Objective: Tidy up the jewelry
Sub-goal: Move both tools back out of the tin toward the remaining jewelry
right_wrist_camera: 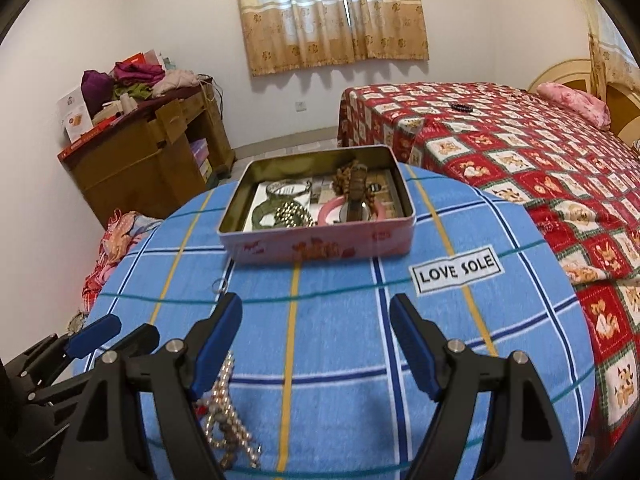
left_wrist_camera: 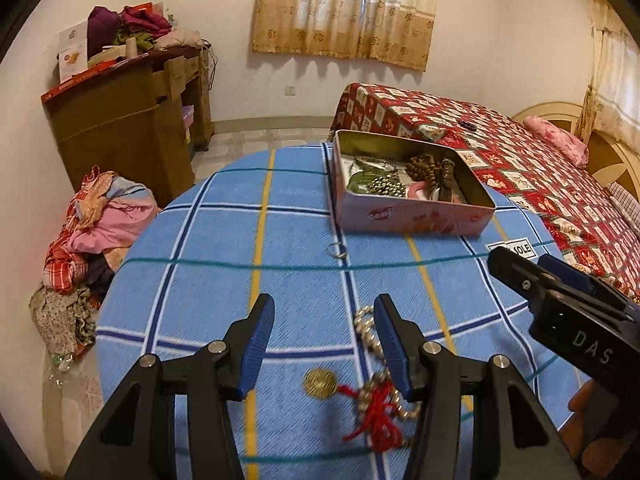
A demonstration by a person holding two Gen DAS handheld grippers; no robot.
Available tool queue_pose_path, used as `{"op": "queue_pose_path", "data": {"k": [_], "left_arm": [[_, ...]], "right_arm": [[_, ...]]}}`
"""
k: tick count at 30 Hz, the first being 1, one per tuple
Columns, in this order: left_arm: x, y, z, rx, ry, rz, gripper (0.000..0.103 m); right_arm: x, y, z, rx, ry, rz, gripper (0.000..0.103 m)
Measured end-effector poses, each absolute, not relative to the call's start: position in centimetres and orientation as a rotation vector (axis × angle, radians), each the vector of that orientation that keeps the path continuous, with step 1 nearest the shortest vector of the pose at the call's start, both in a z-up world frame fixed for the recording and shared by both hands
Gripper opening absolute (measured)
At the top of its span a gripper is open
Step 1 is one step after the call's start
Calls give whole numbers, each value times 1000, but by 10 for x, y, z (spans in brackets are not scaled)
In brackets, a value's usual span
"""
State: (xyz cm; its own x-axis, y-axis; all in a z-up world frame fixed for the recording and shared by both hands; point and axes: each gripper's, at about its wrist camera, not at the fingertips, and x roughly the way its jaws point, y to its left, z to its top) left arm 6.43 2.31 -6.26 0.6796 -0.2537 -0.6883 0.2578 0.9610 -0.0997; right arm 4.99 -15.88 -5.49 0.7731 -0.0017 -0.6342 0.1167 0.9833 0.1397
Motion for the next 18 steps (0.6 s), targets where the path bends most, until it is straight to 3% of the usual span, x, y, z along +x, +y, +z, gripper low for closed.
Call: {"op": "queue_pose_path", "data": {"k": [14,18], "left_arm": [[47,57,-74,65,781,-238,53],[42,63,-79,77,795,-245,53]], "right_arm": [[24,-147,-70,132,741,5,79],[15,-145,-79,124,776,53,65]]}}
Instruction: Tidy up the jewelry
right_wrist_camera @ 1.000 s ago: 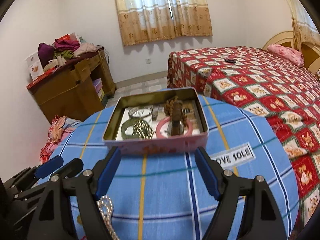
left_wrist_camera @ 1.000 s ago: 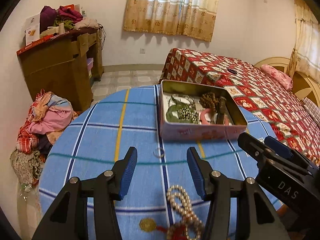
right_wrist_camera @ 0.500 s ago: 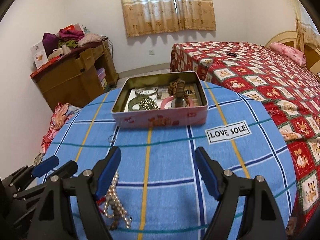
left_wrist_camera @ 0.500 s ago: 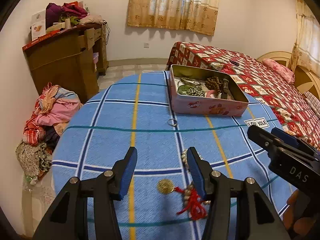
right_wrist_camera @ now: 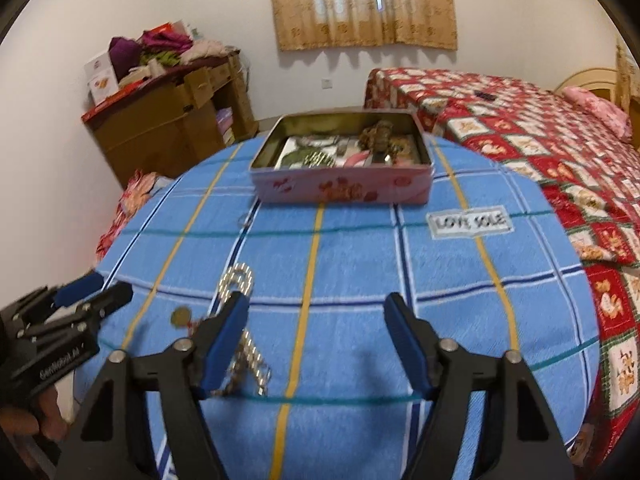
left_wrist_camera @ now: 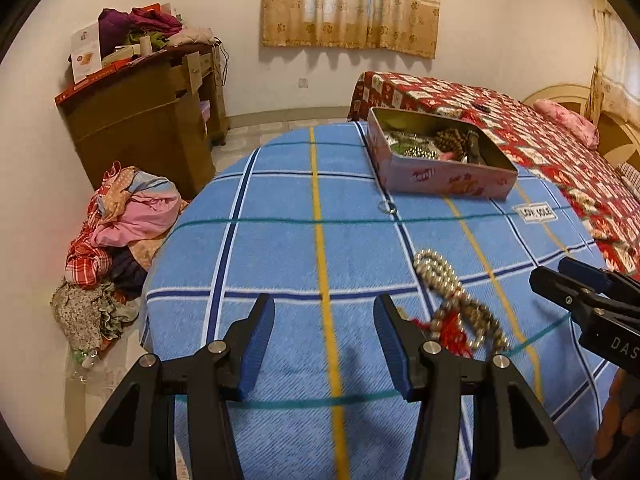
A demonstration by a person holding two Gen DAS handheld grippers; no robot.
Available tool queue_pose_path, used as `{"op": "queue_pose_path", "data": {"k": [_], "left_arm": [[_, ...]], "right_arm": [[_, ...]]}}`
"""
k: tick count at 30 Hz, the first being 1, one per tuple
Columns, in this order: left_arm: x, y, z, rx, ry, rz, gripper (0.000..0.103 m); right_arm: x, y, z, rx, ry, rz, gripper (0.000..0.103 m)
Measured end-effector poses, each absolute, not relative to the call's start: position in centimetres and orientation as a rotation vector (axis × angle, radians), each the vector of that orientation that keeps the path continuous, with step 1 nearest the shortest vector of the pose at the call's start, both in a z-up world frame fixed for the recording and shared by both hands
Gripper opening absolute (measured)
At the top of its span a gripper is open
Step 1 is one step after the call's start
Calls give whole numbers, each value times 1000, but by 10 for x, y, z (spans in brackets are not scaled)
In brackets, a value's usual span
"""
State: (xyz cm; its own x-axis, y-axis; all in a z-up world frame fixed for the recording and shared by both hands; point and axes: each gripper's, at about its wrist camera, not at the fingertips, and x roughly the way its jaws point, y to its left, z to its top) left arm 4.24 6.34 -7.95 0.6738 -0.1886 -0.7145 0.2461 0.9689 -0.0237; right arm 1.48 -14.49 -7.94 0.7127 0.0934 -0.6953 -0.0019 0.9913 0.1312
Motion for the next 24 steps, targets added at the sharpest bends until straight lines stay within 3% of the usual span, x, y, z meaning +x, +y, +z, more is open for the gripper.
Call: {"op": "queue_pose_path", "data": {"k": [11,16,17,19,20,24], "left_arm": [[42,75,-83,16,822,-259,53],[42,74,-84,-7,833,-274,53],[42,74,-84,-5,834,-275,53],[41,74,-85,4,837,-276,53],[41,76,-85,5,838,-276,53],[42,78,-87,1,845,-279,53]], "right_arm": [[21,-116,-98,114,867,200,48],[29,-105,-110,68,905,208,46],[31,-104,-112,68,914,213,43],[31,-103,-114,54,918,214,19],[30,-102,-113,44,916,220,15],[21,-107,-99,64,869,237,13]]}}
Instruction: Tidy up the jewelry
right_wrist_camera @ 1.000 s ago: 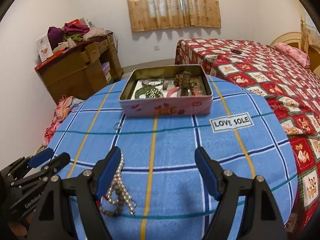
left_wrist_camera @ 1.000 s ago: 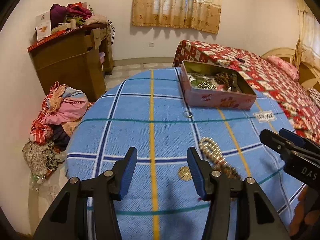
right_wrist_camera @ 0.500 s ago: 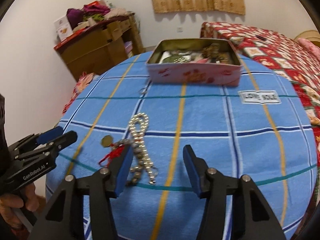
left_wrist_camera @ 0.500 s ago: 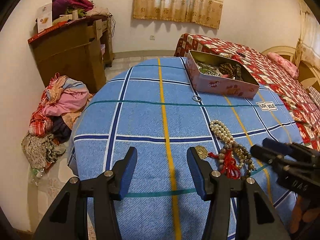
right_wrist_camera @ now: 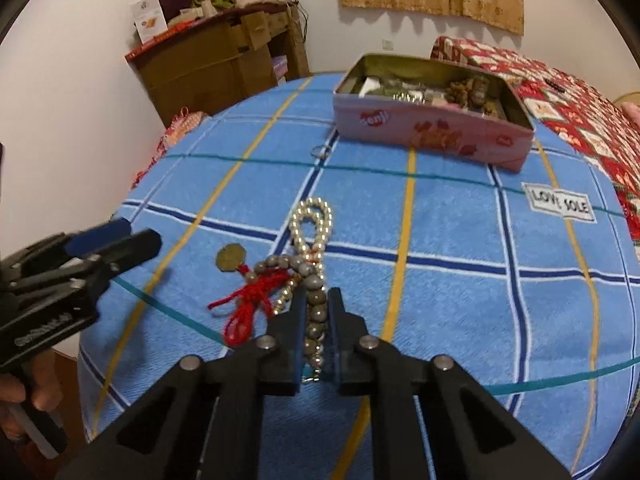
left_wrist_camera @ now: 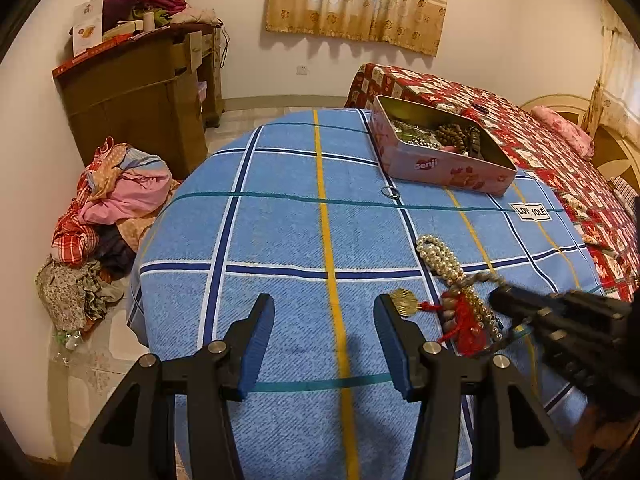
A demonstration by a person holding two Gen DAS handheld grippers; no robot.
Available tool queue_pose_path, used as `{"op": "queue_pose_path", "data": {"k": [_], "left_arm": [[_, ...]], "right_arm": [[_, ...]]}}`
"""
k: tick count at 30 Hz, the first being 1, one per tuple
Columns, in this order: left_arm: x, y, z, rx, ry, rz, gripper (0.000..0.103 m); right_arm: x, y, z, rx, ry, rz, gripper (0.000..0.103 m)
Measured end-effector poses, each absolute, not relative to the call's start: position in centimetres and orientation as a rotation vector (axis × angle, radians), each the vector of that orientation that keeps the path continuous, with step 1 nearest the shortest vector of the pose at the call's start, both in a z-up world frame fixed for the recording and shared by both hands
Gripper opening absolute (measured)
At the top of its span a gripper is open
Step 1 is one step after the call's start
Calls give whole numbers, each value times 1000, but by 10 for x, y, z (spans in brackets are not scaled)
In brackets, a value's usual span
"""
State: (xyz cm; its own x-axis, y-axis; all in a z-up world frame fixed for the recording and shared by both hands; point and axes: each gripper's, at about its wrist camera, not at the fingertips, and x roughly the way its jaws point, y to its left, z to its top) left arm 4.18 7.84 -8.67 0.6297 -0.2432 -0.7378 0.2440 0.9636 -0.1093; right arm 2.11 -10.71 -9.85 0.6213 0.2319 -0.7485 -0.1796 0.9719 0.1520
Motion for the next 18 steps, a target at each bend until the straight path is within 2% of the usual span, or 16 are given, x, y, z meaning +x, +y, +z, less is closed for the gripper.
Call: {"op": "queue_pose_path", "data": {"k": [12,18], "left_arm": [[39,56,-89,30,870,-440,53],[36,23,-89,53,867,-587,52]], "right_arm": [[3,-148,-46,193,700,174,13],[9,-164,-48,233,713,139,13]]}}
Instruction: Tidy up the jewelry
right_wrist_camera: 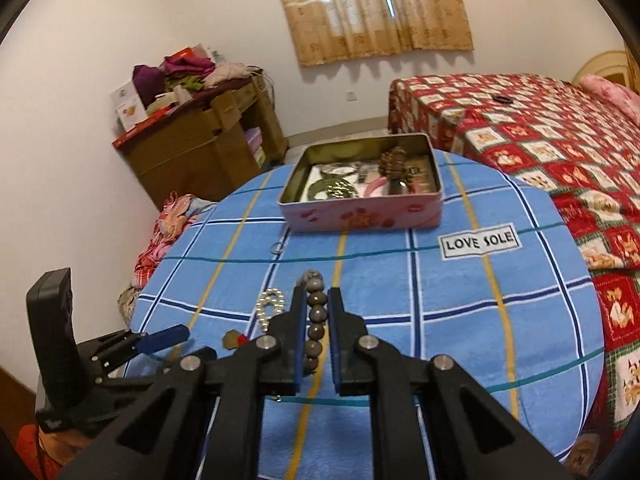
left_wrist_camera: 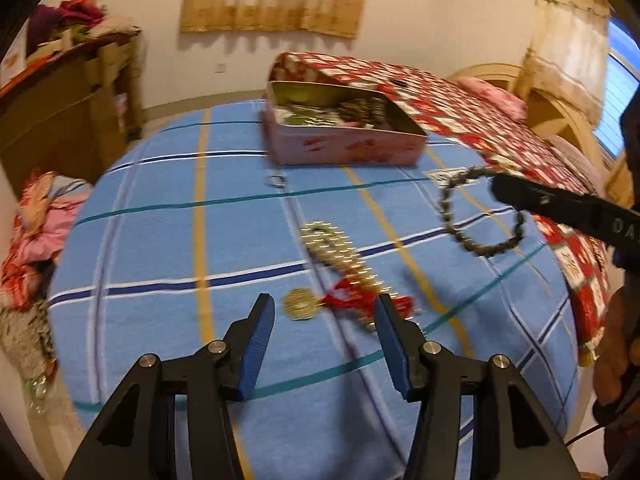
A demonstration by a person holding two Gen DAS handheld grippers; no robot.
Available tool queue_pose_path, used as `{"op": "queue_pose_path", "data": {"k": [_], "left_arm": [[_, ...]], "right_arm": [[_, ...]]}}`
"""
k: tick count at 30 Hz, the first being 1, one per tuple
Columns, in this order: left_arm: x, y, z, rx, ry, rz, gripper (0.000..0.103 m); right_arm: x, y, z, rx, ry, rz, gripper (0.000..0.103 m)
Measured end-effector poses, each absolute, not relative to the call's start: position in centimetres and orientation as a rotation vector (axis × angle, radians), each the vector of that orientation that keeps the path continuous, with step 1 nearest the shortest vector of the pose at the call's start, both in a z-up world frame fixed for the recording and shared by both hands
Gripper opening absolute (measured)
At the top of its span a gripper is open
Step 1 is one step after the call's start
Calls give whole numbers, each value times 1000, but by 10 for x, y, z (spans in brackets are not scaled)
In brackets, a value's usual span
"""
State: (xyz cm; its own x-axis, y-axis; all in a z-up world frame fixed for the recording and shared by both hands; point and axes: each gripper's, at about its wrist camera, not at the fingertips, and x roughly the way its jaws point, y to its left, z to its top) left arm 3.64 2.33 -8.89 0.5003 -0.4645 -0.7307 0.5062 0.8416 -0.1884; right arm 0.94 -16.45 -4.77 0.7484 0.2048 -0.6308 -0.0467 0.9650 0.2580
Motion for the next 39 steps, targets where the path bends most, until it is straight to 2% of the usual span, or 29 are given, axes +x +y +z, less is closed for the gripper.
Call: {"op": "queue_pose_path", "data": {"k": [5,7,11,13,25,28,29,30,31,33,39], "left_arm": [[37,3,-88,12,886,-656,48],[38,-5,-92,31,896,-650,21],[41,-11,-104,86,926,-603,18],[39,-6,-103,79,932,-594,10],[37,46,-48,-79,765,-588,7],[41,52,-39,-105,734,-582,7],[41,54,-37,-116,727,-583,7],[42,55,-35,-121,721,-584,7],[42,54,-33,-121,715,-585,7],[42,53,-33,-118,708,-591,7],[44,51,-35,-119,716,-600,7]], "right_arm": [[10,-169,-56,252,735,140,13],[10,-171,-57,258,739,140,13],[9,-174,-58,272,743,145,13],[8,-175,-58,271,740,145,13],[7,-181,-59,284,736,141,14],[8,-180,-64,272,760,158,17],[8,-178,-67,264,772,159,19],[8,-176,-71,253,787,156,30],[8,-174,-74,240,798,150,49],[9,-167,-84,194,831,148,67],[23,-149,-111,49,917,107,66]]}}
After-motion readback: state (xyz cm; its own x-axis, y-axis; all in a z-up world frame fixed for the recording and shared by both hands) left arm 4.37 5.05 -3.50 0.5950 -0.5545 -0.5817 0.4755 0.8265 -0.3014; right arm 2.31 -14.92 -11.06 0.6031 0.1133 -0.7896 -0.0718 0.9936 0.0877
